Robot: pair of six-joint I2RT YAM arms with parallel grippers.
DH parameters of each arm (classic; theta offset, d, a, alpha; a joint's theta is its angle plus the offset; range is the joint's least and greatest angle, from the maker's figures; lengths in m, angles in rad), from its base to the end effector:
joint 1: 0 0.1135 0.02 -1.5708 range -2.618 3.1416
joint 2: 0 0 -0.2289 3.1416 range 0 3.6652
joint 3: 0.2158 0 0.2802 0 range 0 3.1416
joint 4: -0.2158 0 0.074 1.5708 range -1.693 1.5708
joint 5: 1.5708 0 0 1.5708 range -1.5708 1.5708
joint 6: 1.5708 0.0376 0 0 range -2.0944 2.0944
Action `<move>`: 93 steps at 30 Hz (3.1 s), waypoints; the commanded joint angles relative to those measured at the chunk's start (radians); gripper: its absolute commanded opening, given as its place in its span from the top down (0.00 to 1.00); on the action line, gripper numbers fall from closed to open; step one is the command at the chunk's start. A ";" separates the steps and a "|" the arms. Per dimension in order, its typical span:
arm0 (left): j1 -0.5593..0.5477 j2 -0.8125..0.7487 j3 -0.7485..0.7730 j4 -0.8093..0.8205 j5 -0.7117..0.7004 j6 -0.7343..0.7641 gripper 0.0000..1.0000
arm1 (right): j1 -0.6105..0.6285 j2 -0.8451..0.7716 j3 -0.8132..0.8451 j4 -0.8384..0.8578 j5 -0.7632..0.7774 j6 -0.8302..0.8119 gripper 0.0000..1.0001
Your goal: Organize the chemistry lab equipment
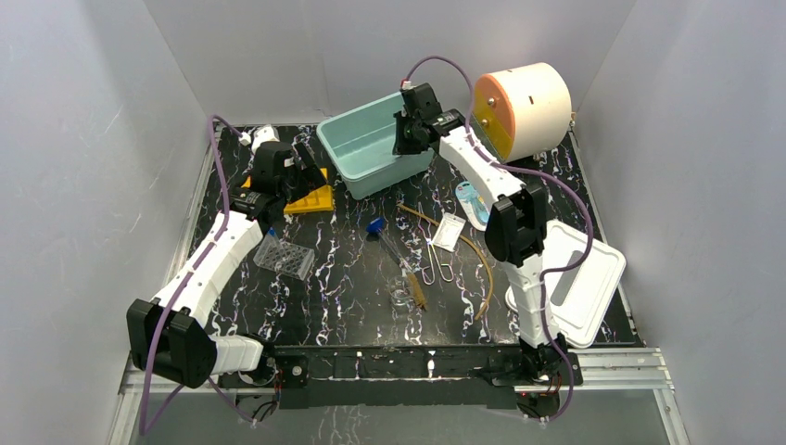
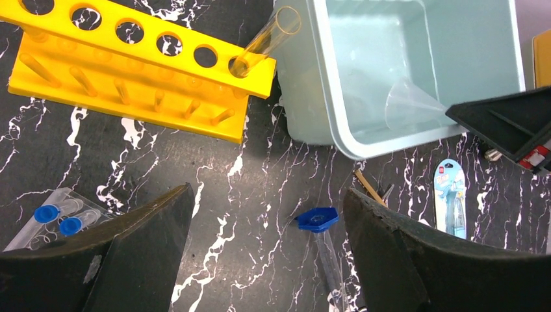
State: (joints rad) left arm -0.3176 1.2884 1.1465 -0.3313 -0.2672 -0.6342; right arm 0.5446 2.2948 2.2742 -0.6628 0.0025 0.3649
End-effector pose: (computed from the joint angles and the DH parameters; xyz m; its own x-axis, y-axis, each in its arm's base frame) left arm 0.3202 -0.0948 0.3038 -0.3949 -0.4718 -0.7883 -0.1937 0.8816 -0.4305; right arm 0.4560 0.2761 0.2689 -0.6888 0.0000 -0.7249 -0.2897 0.9167 0.2752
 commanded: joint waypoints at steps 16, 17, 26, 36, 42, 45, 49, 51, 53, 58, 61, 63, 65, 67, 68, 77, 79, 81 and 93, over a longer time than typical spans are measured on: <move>0.000 -0.005 0.028 0.017 0.026 0.006 0.16 | 0.032 -0.093 -0.089 -0.019 -0.105 0.161 0.97; 0.000 -0.007 0.030 0.015 0.025 0.006 0.16 | 0.032 -0.056 -0.041 -0.032 -0.134 0.156 0.97; 0.001 -0.024 0.012 0.008 0.043 -0.010 0.16 | 0.036 0.073 0.143 -0.070 -0.286 0.050 0.94; 0.002 -0.019 0.012 0.008 0.033 -0.009 0.16 | 0.037 0.181 0.278 -0.212 -0.295 -0.064 0.87; 0.001 -0.011 0.016 0.001 0.031 -0.009 0.16 | 0.037 0.230 0.314 -0.240 -0.275 -0.095 0.83; 0.001 -0.009 0.020 -0.002 0.031 -0.007 0.16 | 0.038 0.240 0.330 -0.240 -0.265 -0.097 0.80; 0.000 -0.008 0.023 -0.003 0.031 -0.006 0.16 | 0.037 0.234 0.343 -0.243 -0.213 -0.091 0.67; 0.001 -0.009 0.024 -0.003 0.031 -0.005 0.16 | 0.037 0.220 0.343 -0.240 -0.178 -0.090 0.61; 0.001 -0.012 0.025 -0.004 0.031 -0.003 0.16 | 0.038 0.191 0.341 -0.230 -0.152 -0.087 0.56; 0.002 -0.021 0.028 -0.006 0.028 0.010 0.16 | 0.038 0.084 0.294 -0.182 -0.113 -0.075 0.48; 0.001 -0.030 0.028 -0.006 0.031 0.017 0.16 | 0.038 -0.016 0.208 -0.137 -0.096 -0.068 0.43; 0.001 -0.037 0.029 -0.004 0.035 0.024 0.16 | 0.036 -0.092 0.123 -0.100 -0.079 -0.067 0.41; 0.001 -0.045 0.030 -0.002 0.036 0.034 0.15 | 0.037 -0.173 0.044 -0.066 -0.054 -0.066 0.38; 0.000 -0.051 0.030 -0.001 0.042 0.044 0.15 | 0.037 -0.258 -0.047 -0.034 -0.018 -0.074 0.37; 0.001 -0.054 0.030 0.001 0.045 0.049 0.15 | 0.036 -0.302 -0.095 -0.018 0.005 -0.079 0.36; 0.001 -0.068 -0.003 0.048 0.110 0.047 0.12 | 0.037 -0.709 -0.676 0.085 0.144 -0.107 0.32; 0.001 -0.066 -0.010 0.058 0.125 0.036 0.10 | 0.037 -0.764 -0.808 0.086 0.145 -0.081 0.31; 0.001 -0.063 -0.020 0.067 0.137 0.024 0.10 | 0.038 -0.800 -0.918 0.099 0.113 -0.058 0.31; 0.001 -0.071 -0.054 0.085 0.173 -0.028 0.10 | 0.229 -0.739 -1.113 0.301 0.018 0.064 0.33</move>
State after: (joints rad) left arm -0.3176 1.2583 1.0943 -0.2604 -0.1020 -0.6434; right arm 0.7410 1.5398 1.1542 -0.5167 0.0395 0.3538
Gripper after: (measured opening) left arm 0.899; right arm 0.682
